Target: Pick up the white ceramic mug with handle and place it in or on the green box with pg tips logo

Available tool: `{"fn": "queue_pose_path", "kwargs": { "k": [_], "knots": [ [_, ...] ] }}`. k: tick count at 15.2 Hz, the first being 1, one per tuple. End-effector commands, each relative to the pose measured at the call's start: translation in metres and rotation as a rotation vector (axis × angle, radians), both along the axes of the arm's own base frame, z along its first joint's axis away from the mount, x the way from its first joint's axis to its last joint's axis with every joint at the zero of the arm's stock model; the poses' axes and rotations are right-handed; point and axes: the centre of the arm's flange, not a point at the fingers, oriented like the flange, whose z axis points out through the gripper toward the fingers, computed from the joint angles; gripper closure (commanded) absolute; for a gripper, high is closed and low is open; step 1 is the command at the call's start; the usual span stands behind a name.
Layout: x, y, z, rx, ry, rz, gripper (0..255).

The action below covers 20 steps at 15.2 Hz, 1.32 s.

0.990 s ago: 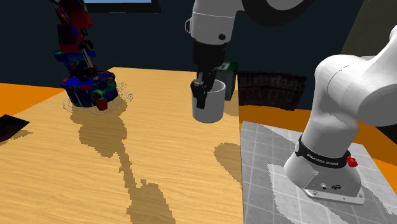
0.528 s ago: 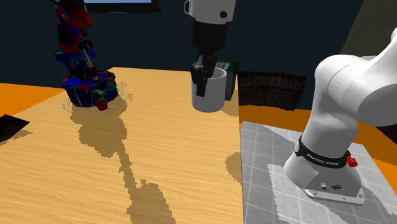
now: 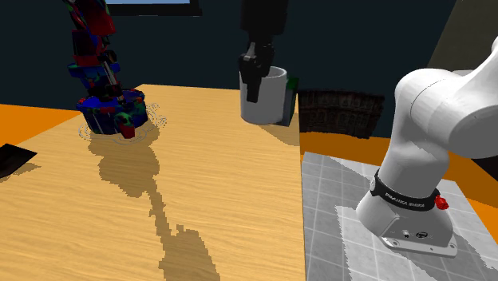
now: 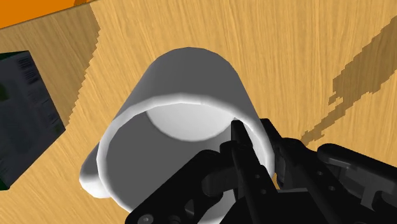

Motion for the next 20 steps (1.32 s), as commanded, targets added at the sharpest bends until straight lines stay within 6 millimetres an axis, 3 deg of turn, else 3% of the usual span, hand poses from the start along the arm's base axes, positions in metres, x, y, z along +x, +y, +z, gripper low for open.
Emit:
{"fn": "queue_pose_path", "kwargs": {
  "k": [1, 11, 20],
  "knots": [
    [0.0, -0.001, 0.01, 0.0, 0.0, 0.0, 255],
    [0.0, -0.001, 0.063, 0.0, 0.0, 0.0, 255],
    [0.019, -0.118, 0.07, 0.0, 0.0, 0.0, 255]
  ]
}}
